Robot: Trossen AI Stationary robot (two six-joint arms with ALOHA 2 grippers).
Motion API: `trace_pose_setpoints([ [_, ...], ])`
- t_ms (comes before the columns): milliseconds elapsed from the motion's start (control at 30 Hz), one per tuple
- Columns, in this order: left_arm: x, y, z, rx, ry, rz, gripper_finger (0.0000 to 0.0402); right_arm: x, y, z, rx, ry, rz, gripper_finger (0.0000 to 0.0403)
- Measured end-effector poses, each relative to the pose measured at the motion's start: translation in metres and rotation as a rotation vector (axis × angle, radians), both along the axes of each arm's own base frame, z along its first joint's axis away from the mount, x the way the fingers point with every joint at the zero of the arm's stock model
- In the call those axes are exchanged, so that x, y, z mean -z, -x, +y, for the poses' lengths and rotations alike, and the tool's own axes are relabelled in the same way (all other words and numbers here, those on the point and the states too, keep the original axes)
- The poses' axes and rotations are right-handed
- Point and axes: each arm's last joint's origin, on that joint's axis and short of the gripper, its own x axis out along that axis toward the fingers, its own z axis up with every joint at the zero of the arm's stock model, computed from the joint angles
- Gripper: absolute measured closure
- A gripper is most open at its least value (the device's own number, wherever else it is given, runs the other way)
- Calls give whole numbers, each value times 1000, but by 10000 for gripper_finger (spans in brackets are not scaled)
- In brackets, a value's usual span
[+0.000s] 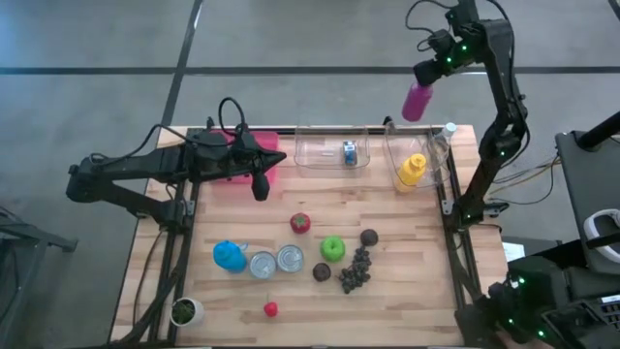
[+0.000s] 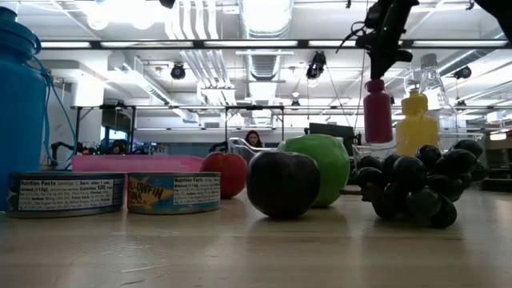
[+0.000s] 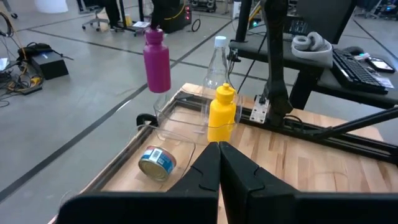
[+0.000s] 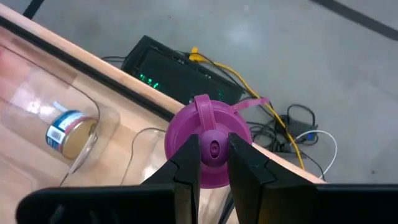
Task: Pick & Place Food Item
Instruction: Put the purple water bottle into the right transparent bin
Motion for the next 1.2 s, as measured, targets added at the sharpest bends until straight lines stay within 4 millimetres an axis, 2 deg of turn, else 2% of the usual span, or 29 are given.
trace_pose_setpoints([
  [167,0,0,0,-2,0,0,396,-14,4,11,13,43,-20,353],
  [367,0,0,1,-5,-1,1,396,-29,12,36,85,63,-31,353],
  [567,0,0,2,-5,-20,7,396,-33,15,56,118,69,-35,353],
  [867,0,0,2,-2,-33,13,396,-6,16,66,123,-41,2,353],
  [1200,0,0,2,-2,-51,19,396,29,11,58,131,-59,-4,353],
])
